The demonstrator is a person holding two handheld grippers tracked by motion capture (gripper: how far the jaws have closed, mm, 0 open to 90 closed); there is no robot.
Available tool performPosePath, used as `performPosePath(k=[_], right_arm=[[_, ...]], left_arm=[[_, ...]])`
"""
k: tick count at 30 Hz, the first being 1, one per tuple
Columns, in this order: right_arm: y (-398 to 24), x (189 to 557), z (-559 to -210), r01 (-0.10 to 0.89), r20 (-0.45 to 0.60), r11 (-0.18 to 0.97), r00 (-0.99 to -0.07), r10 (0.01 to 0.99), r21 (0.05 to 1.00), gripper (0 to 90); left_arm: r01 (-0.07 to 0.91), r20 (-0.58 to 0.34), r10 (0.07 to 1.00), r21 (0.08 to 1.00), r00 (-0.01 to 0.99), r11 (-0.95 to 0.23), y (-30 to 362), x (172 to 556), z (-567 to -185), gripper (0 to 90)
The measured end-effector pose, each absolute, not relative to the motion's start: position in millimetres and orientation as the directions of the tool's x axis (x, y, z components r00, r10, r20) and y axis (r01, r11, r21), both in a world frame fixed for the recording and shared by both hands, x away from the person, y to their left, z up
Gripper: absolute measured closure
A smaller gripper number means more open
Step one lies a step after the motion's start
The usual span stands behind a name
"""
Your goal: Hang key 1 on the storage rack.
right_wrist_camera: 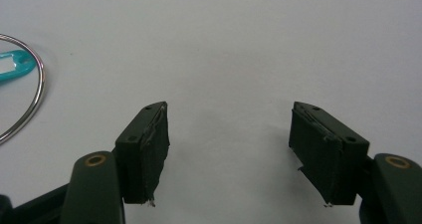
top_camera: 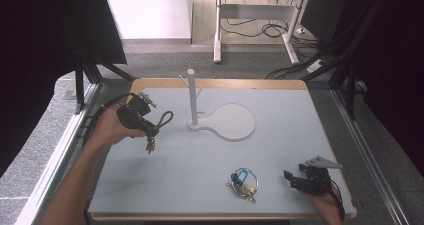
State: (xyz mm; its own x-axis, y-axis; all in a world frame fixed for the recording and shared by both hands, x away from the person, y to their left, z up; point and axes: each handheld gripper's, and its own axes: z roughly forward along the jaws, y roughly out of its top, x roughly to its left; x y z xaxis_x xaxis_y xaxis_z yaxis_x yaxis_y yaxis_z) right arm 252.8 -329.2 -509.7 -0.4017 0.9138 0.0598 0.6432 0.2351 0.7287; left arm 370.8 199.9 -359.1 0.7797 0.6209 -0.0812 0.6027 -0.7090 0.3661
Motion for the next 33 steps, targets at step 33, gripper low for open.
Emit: performPosePath(k=[33], right_arm=[[-328, 252, -511, 0.644, 0.058, 0.241, -0.407, 0.912, 0.726, 32.2]], left_arm=[[0.649, -0.148, 0.666, 0.452, 0.731, -0.612, 197, 418, -330, 66.5]])
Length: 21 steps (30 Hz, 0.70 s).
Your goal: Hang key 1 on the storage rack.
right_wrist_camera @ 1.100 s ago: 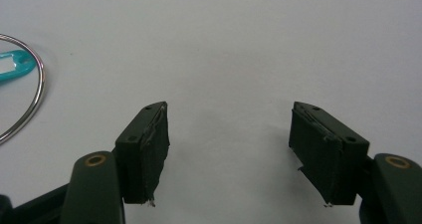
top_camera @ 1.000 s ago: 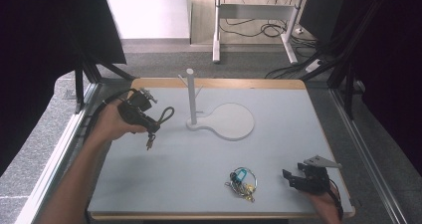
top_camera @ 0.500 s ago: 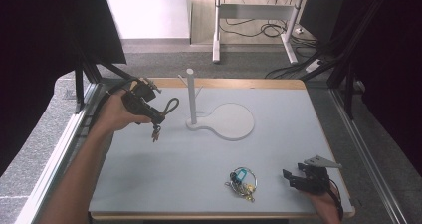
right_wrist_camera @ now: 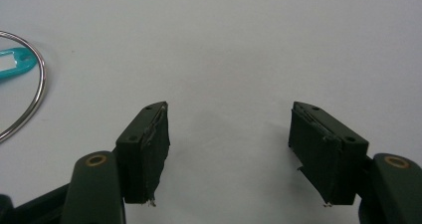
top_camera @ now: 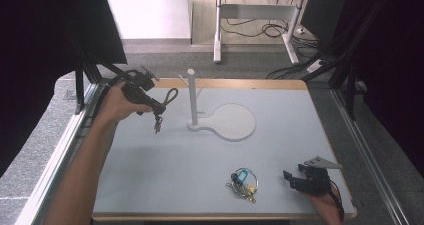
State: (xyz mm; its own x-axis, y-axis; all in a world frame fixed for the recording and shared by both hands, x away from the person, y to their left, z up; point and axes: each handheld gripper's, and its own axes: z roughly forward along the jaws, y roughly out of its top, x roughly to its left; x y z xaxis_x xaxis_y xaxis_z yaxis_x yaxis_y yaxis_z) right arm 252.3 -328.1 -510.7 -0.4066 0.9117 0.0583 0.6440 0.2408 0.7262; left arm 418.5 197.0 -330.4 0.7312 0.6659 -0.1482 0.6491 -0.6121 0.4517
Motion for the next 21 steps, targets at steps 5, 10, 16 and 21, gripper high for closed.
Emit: performPosePath(k=[5, 10, 16, 21], right_arm=[[-328, 252, -510, 0.644, 0.061, 0.237, -0.404, 0.913, 0.727, 32.4], [-329, 253, -510, 0.646, 0.063, 0.235, -0.402, 0.914, 0.726, 32.4], [-330, 253, -511, 0.647, 0.062, 0.237, -0.405, 0.912, 0.725, 32.4], [-330, 253, -511, 0.646, 0.063, 0.237, -0.405, 0.912, 0.725, 32.4]], left_arm=[[0.649, -0.143, 0.674, 0.472, 0.724, -0.597, 200, 423, -328, 66.6], [0.652, -0.159, 0.676, 0.491, 0.720, -0.578, 202, 433, -325, 66.6], [0.652, -0.173, 0.678, 0.515, 0.715, -0.556, 203, 442, -317, 66.6], [0.651, -0.165, 0.683, 0.519, 0.712, -0.553, 201, 446, -312, 66.6]])
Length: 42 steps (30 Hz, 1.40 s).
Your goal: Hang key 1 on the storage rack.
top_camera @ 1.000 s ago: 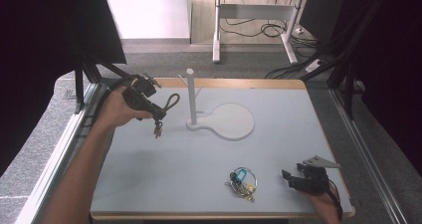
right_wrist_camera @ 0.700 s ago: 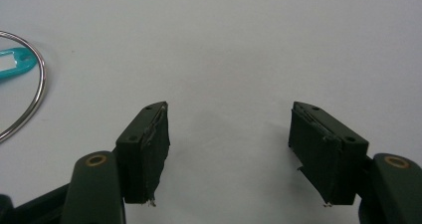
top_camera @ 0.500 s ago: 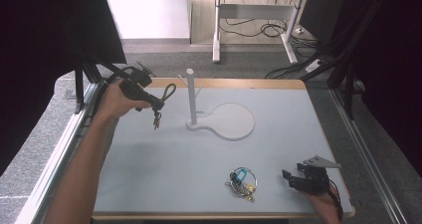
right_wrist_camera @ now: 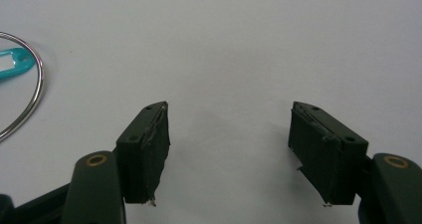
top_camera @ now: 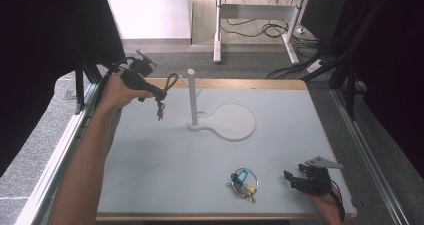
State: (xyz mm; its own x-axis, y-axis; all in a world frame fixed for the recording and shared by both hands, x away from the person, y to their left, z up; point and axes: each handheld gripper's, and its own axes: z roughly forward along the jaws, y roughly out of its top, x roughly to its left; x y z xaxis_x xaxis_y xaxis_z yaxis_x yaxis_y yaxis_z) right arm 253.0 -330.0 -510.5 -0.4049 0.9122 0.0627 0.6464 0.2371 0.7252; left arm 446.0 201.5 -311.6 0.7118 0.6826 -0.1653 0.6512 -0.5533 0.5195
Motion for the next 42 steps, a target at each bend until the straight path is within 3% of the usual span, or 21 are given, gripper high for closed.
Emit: performPosePath(k=[42], right_arm=[[-332, 253, -509, 0.647, 0.062, 0.241, -0.408, 0.911, 0.724, 32.3]], left_arm=[[0.637, -0.165, 0.651, 0.478, 0.741, -0.605, 159, 459, -341, 66.2]])
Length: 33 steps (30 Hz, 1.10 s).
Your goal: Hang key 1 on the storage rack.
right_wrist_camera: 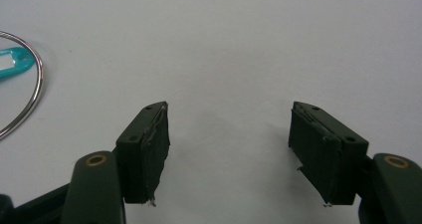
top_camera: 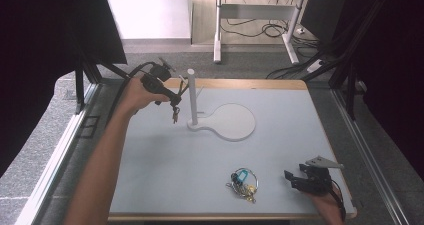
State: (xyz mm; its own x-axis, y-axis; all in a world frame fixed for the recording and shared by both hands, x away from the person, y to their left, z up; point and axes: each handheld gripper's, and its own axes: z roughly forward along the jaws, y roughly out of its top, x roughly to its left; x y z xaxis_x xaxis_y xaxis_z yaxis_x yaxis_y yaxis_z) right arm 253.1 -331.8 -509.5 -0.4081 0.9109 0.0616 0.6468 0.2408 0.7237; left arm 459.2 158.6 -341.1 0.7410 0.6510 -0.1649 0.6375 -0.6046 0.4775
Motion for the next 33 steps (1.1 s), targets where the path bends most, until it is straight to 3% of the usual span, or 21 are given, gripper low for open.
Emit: performPosePath(k=[15, 33], right_arm=[[-332, 253, -509, 0.645, 0.060, 0.242, -0.409, 0.910, 0.725, 32.2], [-333, 249, -502, 0.596, 0.055, 0.230, -0.421, 0.905, 0.770, 34.2]], left_arm=[[0.596, -0.097, 0.646, 0.506, 0.757, -0.623, 152, 446, -343, 60.2], [0.554, -0.087, 0.621, 0.559, 0.779, -0.617, 166, 380, -352, 47.4]])
